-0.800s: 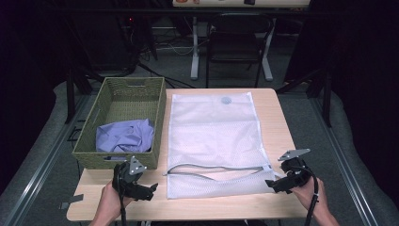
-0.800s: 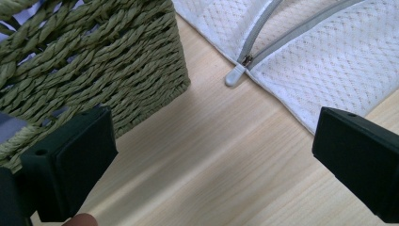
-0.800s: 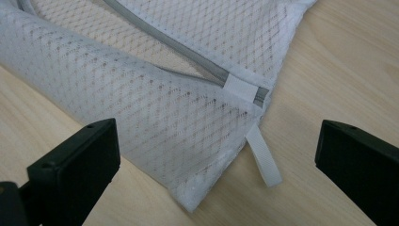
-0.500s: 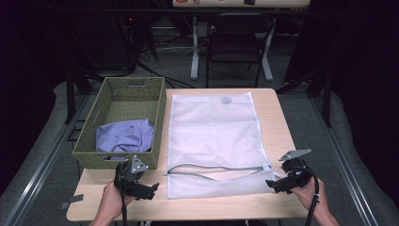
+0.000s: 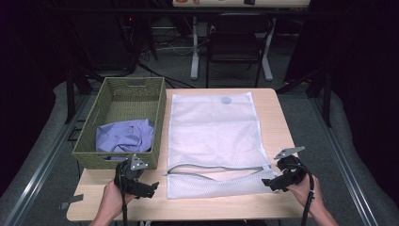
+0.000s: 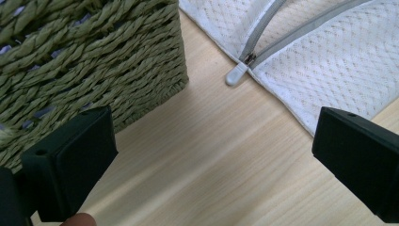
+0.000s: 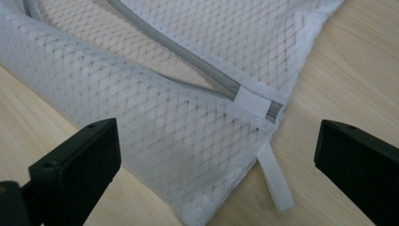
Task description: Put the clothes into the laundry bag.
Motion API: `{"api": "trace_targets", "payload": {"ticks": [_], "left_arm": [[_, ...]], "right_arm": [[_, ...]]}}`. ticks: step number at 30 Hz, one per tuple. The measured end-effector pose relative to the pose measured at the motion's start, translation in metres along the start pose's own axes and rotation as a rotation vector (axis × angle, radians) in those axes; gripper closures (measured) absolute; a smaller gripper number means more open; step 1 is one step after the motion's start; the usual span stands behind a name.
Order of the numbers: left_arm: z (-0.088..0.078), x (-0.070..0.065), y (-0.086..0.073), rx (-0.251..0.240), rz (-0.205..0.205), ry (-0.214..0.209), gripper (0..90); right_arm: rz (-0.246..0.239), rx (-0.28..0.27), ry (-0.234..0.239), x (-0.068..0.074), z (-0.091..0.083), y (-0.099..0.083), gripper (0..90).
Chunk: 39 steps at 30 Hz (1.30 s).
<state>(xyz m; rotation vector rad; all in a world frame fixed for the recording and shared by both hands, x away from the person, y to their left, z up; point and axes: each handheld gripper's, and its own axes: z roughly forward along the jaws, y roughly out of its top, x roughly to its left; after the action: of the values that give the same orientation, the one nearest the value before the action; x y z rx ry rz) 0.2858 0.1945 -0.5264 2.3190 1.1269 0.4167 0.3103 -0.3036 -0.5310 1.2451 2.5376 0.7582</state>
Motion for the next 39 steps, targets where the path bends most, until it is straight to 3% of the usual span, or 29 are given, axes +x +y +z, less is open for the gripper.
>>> {"api": "trace_targets", "payload": {"ticks": [3,6,11,15,19,26,39], "left_arm": [[-0.002,0.003,-0.002,-0.004,-0.021,-0.04,0.3],[-0.003,0.004,-0.004,-0.01,-0.035,-0.044,0.3],[-0.004,0.006,-0.002,-0.01,-0.027,-0.056,0.3],[0.003,0.004,0.0,-0.01,-0.039,-0.066,0.3],[0.002,0.003,0.001,-0.012,-0.018,-0.067,0.3],[-0.001,0.001,-0.001,-0.017,-0.021,-0.072,0.3],[0.0,0.001,0.0,-0.014,-0.015,-0.076,0.2]], "right_arm": [[-0.011,-0.011,-0.004,0.001,0.003,0.005,0.0],[-0.012,-0.006,0.007,0.005,0.004,0.007,0.0],[-0.043,-0.004,-0.017,0.012,0.005,0.012,0.0],[-0.058,0.006,-0.016,0.014,0.012,0.019,0.0],[-0.093,0.015,-0.03,0.025,0.018,0.03,0.5],[-0.116,0.008,-0.049,0.034,0.025,0.045,2.4],[-0.094,0.021,-0.046,0.031,0.043,0.06,4.1]]}}
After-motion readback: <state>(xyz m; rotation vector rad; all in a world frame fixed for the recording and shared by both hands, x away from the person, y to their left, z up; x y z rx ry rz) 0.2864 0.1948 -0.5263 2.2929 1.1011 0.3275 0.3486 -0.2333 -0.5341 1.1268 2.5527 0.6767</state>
